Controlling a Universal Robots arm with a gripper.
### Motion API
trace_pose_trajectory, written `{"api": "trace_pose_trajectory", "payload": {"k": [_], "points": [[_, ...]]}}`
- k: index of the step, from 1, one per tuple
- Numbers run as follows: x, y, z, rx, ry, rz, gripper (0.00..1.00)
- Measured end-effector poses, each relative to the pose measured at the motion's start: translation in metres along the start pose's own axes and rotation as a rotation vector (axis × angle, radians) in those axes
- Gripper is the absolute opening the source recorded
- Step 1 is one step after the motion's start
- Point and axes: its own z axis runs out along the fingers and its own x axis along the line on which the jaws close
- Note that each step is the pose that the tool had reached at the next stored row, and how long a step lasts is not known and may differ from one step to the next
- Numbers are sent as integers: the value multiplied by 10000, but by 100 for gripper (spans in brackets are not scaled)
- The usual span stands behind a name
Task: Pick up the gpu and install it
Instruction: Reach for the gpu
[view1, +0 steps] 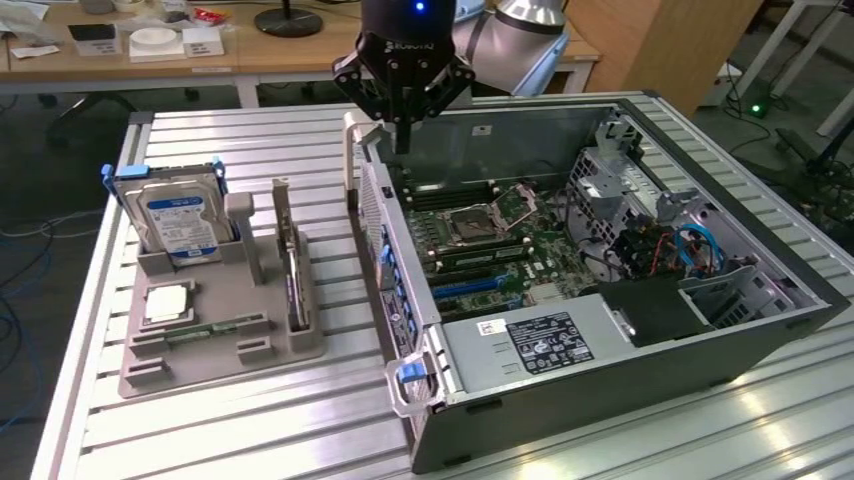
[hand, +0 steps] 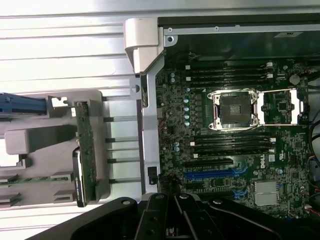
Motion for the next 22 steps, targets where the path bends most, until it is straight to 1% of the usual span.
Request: {"api": "trace_pose_trajectory", "payload": {"k": [16, 22], "points": [[165, -22, -5, 1, 1, -1, 10], [258, -33, -8, 0, 0, 0, 10]]}}
